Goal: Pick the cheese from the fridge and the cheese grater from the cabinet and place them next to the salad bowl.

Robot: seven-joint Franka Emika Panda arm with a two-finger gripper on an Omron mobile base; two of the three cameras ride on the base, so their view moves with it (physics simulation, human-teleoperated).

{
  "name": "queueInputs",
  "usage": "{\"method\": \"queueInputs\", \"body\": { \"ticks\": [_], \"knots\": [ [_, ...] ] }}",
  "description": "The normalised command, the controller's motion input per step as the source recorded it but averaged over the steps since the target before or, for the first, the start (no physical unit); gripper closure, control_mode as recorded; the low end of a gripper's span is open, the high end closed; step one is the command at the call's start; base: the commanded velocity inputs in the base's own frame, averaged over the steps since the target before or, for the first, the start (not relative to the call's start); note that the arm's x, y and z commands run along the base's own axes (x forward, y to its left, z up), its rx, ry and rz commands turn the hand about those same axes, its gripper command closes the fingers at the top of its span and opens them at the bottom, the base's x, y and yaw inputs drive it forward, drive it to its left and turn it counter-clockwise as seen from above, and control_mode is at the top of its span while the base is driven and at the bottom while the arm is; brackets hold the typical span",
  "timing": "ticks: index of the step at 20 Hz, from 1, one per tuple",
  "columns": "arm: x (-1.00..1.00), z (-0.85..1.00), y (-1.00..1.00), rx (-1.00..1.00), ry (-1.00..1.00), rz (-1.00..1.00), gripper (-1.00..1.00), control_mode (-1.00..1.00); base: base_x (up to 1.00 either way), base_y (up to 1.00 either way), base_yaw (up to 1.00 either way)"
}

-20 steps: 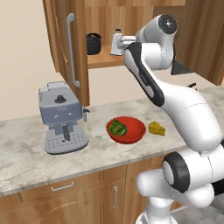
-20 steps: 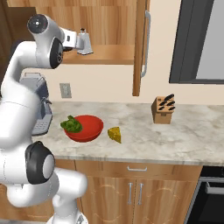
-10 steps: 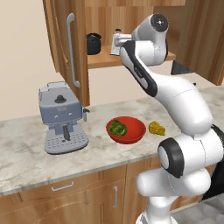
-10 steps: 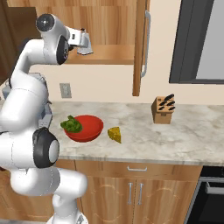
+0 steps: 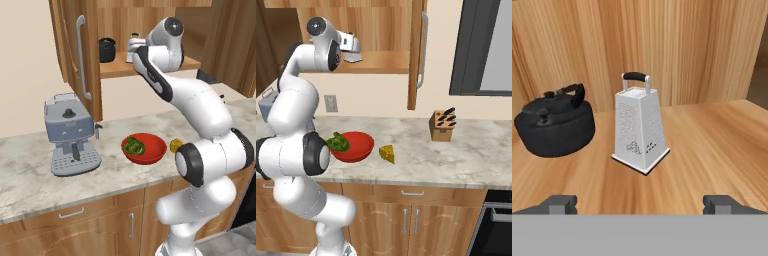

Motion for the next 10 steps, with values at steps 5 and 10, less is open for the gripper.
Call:
{"method": "queueInputs", "body": {
  "ticks": [5, 10],
  "knots": [
    [0.45, -0.20, 0.03, 0.00, 0.00, 0.00, -1.00, -1.00, 0.00, 0.00, 0.00],
    [0.47, -0.14, 0.02, 0.00, 0.00, 0.00, -1.00, -1.00, 0.00, 0.00, 0.00]
  ]
}}
